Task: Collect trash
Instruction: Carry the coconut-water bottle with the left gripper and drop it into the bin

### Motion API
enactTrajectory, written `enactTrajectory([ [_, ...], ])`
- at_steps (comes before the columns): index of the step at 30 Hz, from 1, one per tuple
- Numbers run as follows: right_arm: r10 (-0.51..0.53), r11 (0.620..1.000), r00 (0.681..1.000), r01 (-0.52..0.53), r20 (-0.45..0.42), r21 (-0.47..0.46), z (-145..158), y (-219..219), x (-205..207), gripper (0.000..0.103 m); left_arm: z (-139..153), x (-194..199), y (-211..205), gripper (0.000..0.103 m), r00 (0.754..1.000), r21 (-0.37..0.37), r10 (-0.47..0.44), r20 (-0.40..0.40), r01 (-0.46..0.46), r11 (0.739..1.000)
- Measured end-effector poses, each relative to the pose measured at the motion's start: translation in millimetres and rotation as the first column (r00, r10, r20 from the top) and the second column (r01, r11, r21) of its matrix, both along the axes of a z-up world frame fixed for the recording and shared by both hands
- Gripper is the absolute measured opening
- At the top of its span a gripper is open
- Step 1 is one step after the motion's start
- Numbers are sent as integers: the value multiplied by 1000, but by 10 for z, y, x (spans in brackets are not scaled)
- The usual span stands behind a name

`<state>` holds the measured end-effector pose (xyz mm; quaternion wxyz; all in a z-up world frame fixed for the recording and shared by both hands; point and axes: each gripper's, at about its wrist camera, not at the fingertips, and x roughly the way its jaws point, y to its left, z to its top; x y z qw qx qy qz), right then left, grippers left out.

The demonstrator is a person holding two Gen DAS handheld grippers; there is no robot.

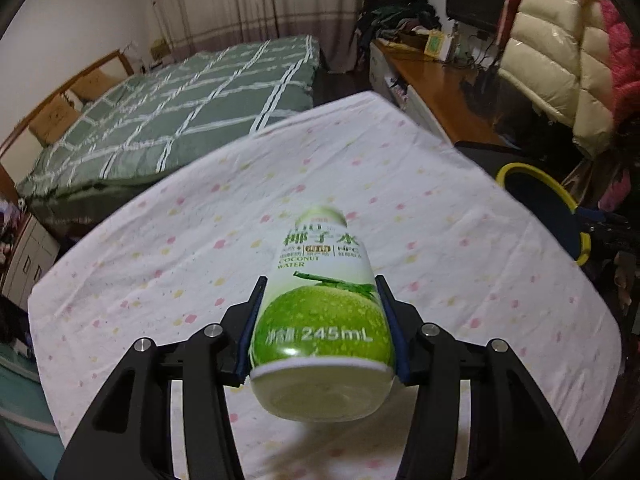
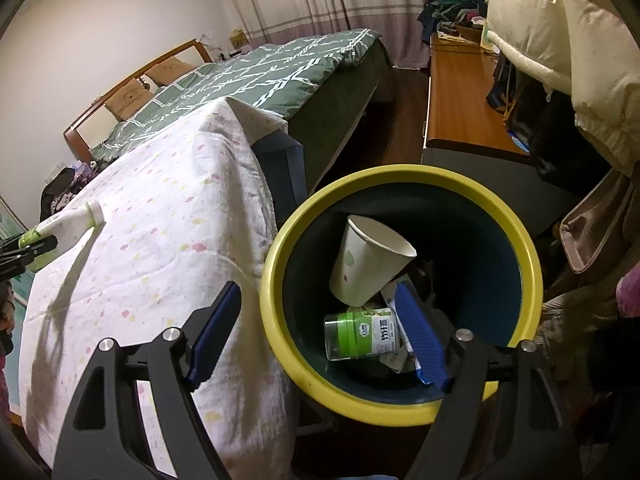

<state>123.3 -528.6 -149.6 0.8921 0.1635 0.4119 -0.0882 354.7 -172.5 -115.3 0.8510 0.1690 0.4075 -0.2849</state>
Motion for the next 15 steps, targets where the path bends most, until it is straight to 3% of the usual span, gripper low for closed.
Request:
enactTrajectory([
  [9,-22,1000,1000,21,9,12,-8,-90,-176,75,421,-406,-307,51,994,-43,-81,74,85,995],
  [15,-31,1000,999,31,25,-3,64,-87,-343,75,551,-599,-539,51,987,-59,-134,86,139,988],
])
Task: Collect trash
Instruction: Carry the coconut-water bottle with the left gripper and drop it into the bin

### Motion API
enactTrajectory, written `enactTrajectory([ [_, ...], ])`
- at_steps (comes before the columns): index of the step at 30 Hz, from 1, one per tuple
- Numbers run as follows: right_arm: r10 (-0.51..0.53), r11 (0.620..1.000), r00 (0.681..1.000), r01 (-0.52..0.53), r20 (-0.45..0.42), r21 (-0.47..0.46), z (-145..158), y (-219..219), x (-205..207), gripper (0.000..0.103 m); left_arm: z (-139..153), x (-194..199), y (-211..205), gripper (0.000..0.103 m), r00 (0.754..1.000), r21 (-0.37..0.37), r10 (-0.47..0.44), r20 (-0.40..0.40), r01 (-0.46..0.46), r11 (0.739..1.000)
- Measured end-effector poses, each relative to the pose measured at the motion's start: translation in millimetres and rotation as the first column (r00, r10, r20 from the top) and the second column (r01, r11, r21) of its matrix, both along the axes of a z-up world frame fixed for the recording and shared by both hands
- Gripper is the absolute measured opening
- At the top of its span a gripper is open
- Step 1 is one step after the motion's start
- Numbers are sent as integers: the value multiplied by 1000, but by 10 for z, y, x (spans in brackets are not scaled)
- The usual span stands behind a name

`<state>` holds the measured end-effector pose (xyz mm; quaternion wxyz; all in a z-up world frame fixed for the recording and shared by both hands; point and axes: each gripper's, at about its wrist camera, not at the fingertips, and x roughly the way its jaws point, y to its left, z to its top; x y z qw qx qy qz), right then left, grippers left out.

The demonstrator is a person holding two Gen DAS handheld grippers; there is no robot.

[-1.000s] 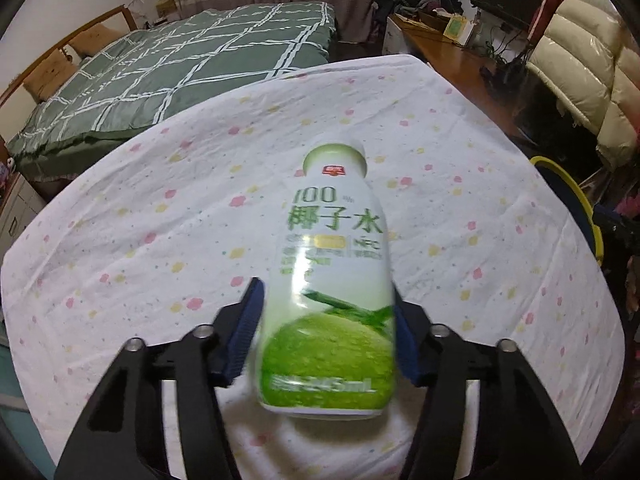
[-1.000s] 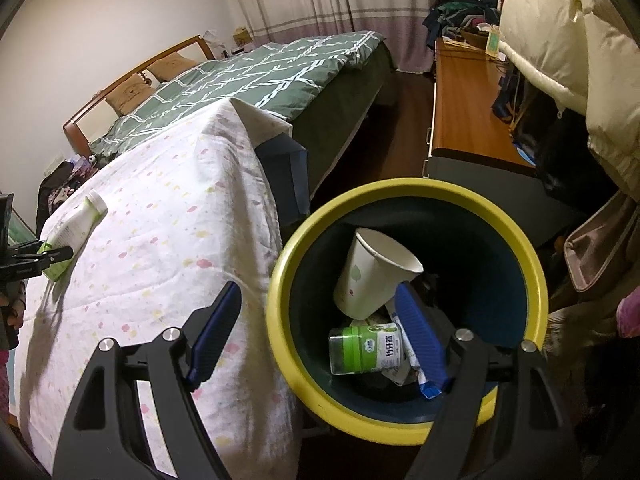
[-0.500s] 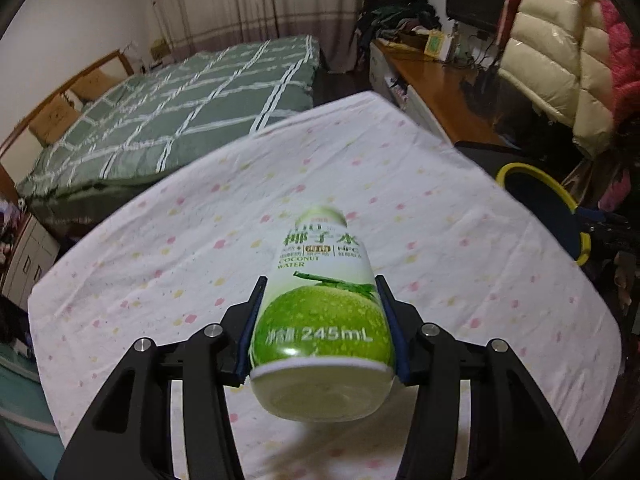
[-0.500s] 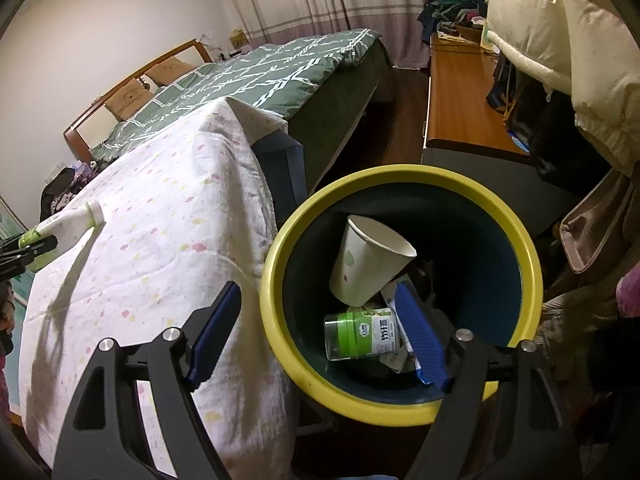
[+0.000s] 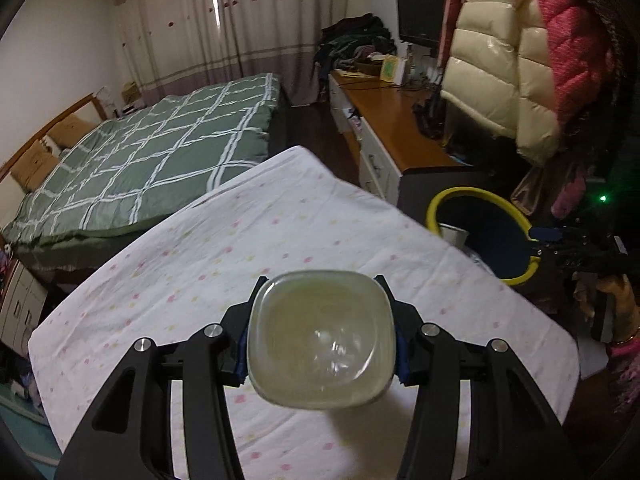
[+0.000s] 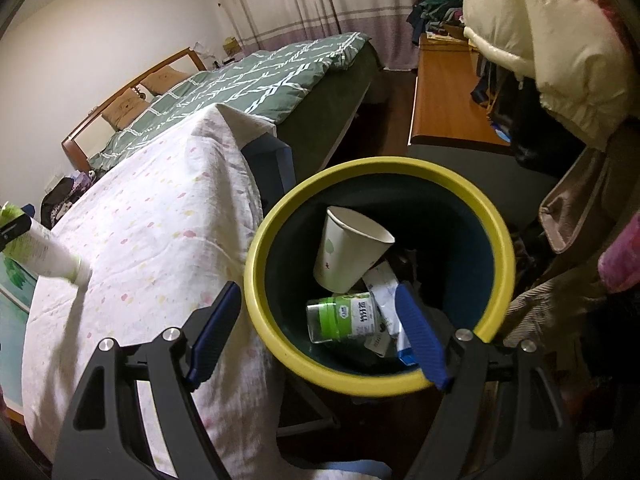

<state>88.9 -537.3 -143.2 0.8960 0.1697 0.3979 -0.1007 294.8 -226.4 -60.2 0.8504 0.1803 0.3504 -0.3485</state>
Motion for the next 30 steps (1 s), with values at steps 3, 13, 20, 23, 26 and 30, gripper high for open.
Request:
enactTrajectory([
  [3,-4,1000,1000,4,22,-24,83,22,-122,75,37,-92,-137,51,1000,-4,-29,-2,29,1000],
  [13,-53,997,993,59,103,-58,377,-33,-642,75,235,-340,-694,51,991,-36,-134,1,134,990],
  [20,-123,986,987,134,105,-99,398,-209,-1054,75,377,-504,-1585,51,966,-61,-259,13,259,964],
  [23,-149,983,983,159,104,-95,380,-304,-1194,75,347,-548,-2003,51,955,-77,-298,11,297,952],
  [26,-163,980,981,173,104,-95,373,-363,-1297,75,233,-562,-2420,51,947,-74,-321,-2,320,945],
  [30,-170,978,981,180,97,-103,347,-412,-1359,75,-25,-553,-2889,51,945,-42,-325,-24,324,945],
])
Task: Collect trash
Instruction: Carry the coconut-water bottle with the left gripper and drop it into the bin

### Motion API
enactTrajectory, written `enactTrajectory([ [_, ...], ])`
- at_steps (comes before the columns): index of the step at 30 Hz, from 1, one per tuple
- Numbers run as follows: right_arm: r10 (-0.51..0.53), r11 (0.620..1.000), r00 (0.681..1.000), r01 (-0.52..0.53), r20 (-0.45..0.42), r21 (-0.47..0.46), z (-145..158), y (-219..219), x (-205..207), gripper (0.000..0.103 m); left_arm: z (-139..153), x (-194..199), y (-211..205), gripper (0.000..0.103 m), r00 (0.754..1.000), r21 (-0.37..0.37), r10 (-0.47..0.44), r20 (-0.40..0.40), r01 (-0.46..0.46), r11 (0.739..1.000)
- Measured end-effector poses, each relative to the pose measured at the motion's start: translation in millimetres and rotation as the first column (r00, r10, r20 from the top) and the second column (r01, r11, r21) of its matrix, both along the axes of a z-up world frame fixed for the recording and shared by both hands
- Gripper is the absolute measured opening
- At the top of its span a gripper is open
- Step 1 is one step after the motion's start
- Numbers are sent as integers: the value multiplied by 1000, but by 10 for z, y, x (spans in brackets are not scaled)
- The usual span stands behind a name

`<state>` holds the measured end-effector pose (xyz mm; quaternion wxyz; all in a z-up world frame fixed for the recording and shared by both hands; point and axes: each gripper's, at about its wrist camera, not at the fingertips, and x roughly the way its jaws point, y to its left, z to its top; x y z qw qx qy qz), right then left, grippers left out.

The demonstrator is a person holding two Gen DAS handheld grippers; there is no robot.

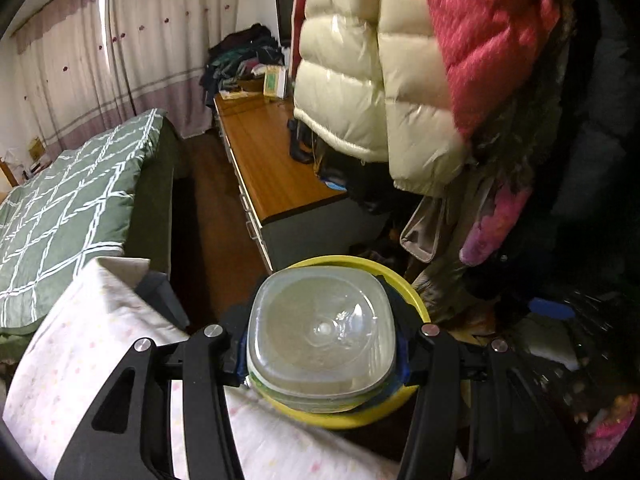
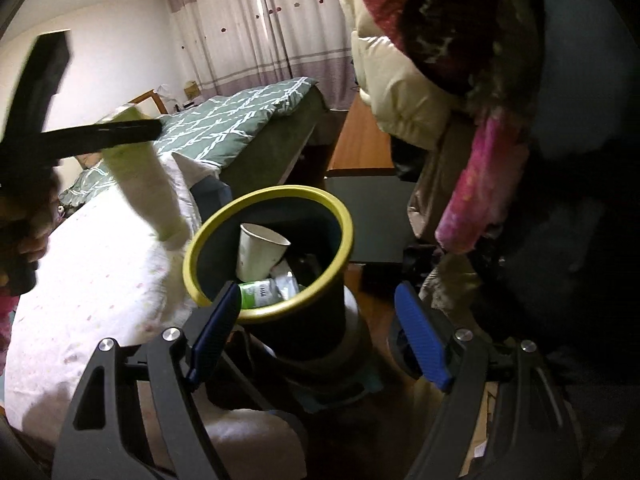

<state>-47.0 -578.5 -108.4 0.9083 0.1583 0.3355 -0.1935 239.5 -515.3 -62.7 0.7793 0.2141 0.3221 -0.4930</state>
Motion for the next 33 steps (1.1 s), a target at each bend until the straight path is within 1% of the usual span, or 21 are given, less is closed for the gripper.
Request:
enactTrajectory([
  [1,1,1000,1000,-1,-1,1,-2,-6,-6,75,-86,0,-116,51,1000,16,1,-4,-1,1000],
  [5,4,1000,1000,-4,-7,-6,-23,-26,-7,75,-353,9,-335,51,999,50,8,-32,-6,999],
  [10,8,1000,1000,-9,-4,-1,-36,-15,1,75,-575,57,-449,51,998,70,43,-40,-40,997],
  [12,13,1000,1000,-13,-3,-2,-29,8,3,75,-590,74,-398,88,997,59,66,-29,-65,996],
  [13,15,1000,1000,-15,-3,-4,-24,24,6,75,-557,61,-339,91,997,34,83,-5,-83,996],
  [16,25,1000,1000,-25,-6,-10,-18,64,21,75,-427,54,-95,92,995,18,95,13,-95,995],
  [18,34,999,999,-34,-4,-18,3,116,31,75,-303,42,173,94,992,-18,128,-2,-128,992],
  [19,39,999,999,-39,-2,-21,13,138,35,75,-226,22,371,95,989,-44,147,-15,-148,988],
  [20,45,999,999,-45,1,-24,25,172,40,75,-161,7,524,98,986,-61,163,-17,-164,985],
  [22,60,998,998,-60,8,-25,48,241,58,75,-22,-46,924,98,976,-99,217,-3,-217,971],
  [23,71,997,997,-71,12,-24,59,286,70,75,41,-93,1194,98,967,-117,256,6,-254,960],
  [25,93,995,996,-92,16,-28,84,375,102,75,100,-158,1580,98,947,-123,320,18,-316,941],
  [26,107,994,994,-107,20,-37,111,447,119,75,132,-215,1847,98,930,-125,366,22,-361,924],
  [28,132,990,991,-130,32,-51,168,567,136,75,165,-311,2233,98,900,-133,435,26,-428,894],
  [29,148,988,988,-145,42,-60,211,647,147,75,187,-387,2494,98,874,-144,485,33,-476,867],
  [31,167,984,984,-163,55,-75,276,764,165,77,209,-513,2847,98,833,-158,551,44,-539,827],
  [33,185,979,980,-178,68,-99,348,912,182,79,225,-673,3231,98,778,-175,625,65,-608,774],
])
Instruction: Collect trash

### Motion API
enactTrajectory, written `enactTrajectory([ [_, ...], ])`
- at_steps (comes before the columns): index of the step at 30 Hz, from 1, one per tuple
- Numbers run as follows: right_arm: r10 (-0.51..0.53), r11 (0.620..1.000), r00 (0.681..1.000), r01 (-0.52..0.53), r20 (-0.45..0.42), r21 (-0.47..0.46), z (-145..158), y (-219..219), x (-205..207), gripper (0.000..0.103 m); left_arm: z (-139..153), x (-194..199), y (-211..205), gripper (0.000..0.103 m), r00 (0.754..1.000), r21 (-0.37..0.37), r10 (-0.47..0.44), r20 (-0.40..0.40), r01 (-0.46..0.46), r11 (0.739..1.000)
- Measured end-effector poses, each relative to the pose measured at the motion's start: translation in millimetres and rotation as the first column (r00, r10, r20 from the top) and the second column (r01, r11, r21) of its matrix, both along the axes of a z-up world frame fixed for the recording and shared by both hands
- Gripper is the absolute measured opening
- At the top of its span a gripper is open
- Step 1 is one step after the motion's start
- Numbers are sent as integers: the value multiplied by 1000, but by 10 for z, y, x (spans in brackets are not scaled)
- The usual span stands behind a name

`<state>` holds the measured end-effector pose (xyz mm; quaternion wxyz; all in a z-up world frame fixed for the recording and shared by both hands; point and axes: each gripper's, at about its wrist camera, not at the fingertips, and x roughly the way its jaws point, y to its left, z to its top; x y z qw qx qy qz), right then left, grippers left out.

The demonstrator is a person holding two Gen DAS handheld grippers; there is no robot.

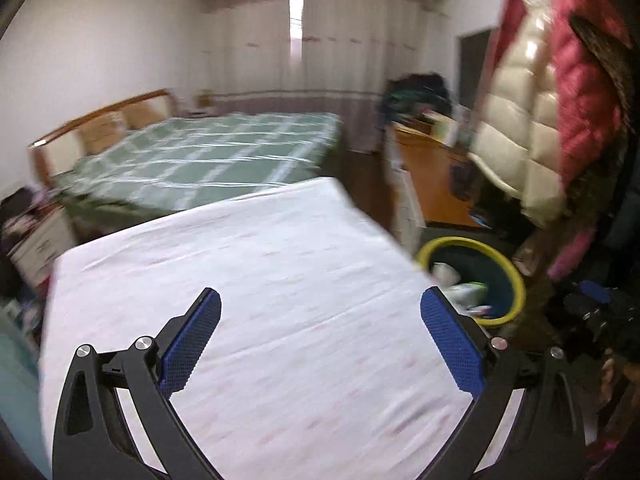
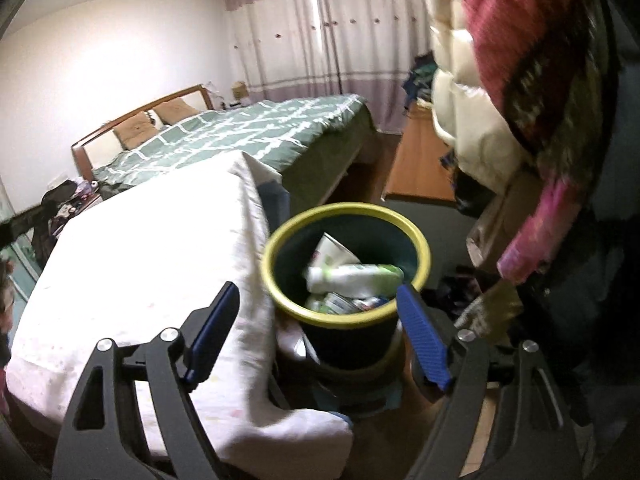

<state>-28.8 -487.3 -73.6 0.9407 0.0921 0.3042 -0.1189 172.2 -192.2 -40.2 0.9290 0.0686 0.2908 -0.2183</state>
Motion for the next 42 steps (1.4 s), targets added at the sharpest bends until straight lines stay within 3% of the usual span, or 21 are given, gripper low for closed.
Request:
enactTrajectory([
  [5,31,999,999,-30,29,-37,156,295,-14,80,-32,-401,805,98,975,-15,222,23,-222,975],
  [13,60,995,992,-51,114,-86,445,651,-263,88,-97,-951,1427,98,942,-42,334,44,-332,942],
  [17,70,992,985,-52,158,-114,571,780,-415,91,-39,-1230,1556,98,940,-97,338,44,-333,938],
  [21,74,993,983,-57,171,-101,613,828,-506,91,39,-1510,1568,98,936,-87,338,101,-330,940],
  [25,81,993,982,-64,173,-104,620,893,-552,91,68,-1616,1583,98,933,-98,344,109,-334,937],
  [42,64,995,986,-50,151,-92,548,903,-485,92,162,-1597,1541,98,917,-78,384,112,-377,923],
])
